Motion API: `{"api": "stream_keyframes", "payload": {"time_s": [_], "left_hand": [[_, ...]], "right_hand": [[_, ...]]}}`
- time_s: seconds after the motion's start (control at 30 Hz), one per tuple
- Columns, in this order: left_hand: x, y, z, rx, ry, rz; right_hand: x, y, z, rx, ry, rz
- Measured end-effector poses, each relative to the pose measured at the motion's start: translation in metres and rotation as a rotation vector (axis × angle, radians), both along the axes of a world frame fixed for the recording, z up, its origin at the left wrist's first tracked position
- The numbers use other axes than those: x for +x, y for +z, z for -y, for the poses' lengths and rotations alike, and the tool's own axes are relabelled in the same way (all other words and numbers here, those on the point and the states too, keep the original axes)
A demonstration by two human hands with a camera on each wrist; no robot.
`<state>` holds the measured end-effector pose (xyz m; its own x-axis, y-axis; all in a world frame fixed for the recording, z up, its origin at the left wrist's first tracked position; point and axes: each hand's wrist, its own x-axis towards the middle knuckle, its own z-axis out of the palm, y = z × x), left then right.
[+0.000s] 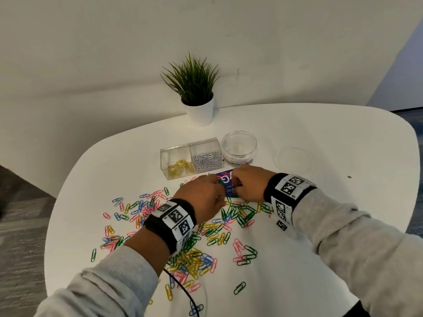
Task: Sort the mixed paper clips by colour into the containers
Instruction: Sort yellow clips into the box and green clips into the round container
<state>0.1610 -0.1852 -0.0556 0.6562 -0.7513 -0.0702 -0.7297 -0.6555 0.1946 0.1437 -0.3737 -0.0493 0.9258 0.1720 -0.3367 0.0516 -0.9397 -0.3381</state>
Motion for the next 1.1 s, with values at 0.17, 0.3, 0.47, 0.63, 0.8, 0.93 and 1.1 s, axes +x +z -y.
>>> {"api": "stream_keyframes", "payload": {"time_s": [0.17, 0.3, 0.47, 0.63, 0.8, 0.93, 1.1], "left_hand": [[-0.001, 0.002, 0.0, 0.004, -0.04, -0.003], [-0.004, 0.001, 0.002, 0.033, -0.055, 0.042], [-0.006, 0.009, 0.003, 0.059, 0.03, 0.024], [-0.011, 0.011, 0.006, 0.149, -0.021, -0.013], [-0.016, 0.007, 0.012, 0.256, -0.13, 0.027], [-0.01, 0.005, 0.007, 0.154, -0.029, -0.007], [-0.002, 0.008, -0.001, 0.055, 0.057, -0.069]], "right_hand": [[0.003, -0.001, 0.002, -0.036, 0.011, 0.003], [0.003, 0.001, 0.016, 0.053, -0.042, 0.034], [0.005, 0.001, 0.019, -0.016, -0.01, 0.058], [0.008, -0.001, 0.01, -0.063, 0.058, 0.067], [0.005, 0.004, 0.014, 0.018, -0.039, -0.016], [-0.001, 0.012, 0.03, 0.412, -0.306, 0.034], [-0.006, 0.019, 0.032, 0.628, -0.384, -0.082]]}}
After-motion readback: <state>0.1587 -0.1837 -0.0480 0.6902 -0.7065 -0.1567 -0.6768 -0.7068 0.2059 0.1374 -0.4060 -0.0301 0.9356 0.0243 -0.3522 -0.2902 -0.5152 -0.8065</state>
